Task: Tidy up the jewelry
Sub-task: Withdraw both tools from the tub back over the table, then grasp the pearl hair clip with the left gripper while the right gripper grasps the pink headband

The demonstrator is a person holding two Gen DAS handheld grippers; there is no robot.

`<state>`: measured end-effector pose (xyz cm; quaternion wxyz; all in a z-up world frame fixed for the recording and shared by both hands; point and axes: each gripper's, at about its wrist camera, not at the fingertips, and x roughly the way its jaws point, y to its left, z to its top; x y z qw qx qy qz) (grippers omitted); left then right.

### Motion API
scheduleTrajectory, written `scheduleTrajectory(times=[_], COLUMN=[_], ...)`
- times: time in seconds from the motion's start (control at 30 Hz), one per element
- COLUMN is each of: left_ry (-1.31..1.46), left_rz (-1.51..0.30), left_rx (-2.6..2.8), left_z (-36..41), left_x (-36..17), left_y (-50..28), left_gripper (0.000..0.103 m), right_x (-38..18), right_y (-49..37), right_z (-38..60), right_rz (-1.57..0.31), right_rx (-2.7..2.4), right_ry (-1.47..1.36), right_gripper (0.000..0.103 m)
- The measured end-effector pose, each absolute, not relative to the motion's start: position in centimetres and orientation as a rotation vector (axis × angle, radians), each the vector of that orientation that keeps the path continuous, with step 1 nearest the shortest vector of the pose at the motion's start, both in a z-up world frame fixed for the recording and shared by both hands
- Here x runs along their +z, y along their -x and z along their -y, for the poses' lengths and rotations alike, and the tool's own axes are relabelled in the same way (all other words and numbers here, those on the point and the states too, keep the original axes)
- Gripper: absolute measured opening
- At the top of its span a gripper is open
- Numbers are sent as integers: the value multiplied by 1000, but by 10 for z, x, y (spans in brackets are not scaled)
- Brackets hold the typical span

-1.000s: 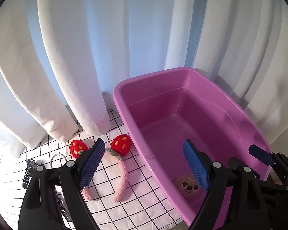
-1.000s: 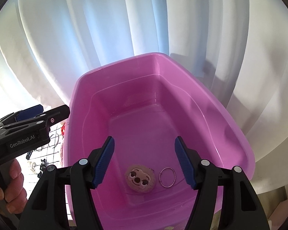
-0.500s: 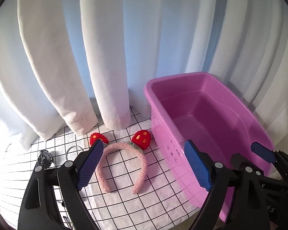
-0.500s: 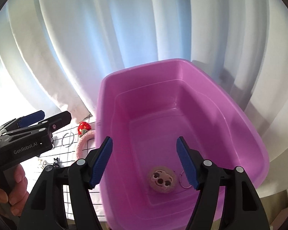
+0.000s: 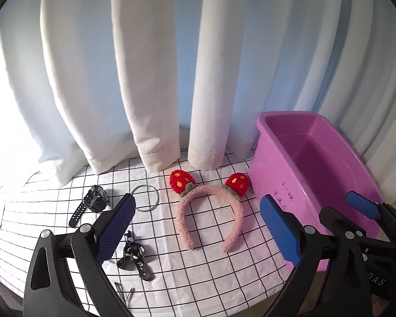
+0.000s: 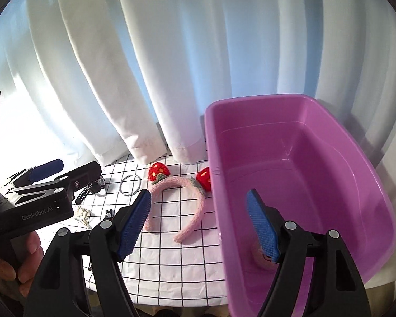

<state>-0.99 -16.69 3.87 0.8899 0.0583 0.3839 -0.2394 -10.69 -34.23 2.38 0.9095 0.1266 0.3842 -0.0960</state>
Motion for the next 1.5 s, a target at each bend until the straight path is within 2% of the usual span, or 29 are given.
scheduleTrajectory(times=[0.33, 0.83, 1.17, 1.5], left_ry=[-90, -16, -1, -27], left_rz=[-799, -897, -1001, -1064], left_rx=[-349, -136, -90, -120], left_z=[81, -33, -64, -57], left_x=[31, -15, -77, -128], left_y=[2, -25, -42, -65], left_gripper=[95, 95, 95, 95], right_x=[21, -12, -61, -101], right_y=[82, 46, 30, 7], right_z=[287, 242, 241, 242], right_rz=[-827, -913, -1009, -1068], right_rx=[-90, -33, -76, -119], right_ry=[-208, -179, -212, -249], right_gripper=[73, 73, 73, 73])
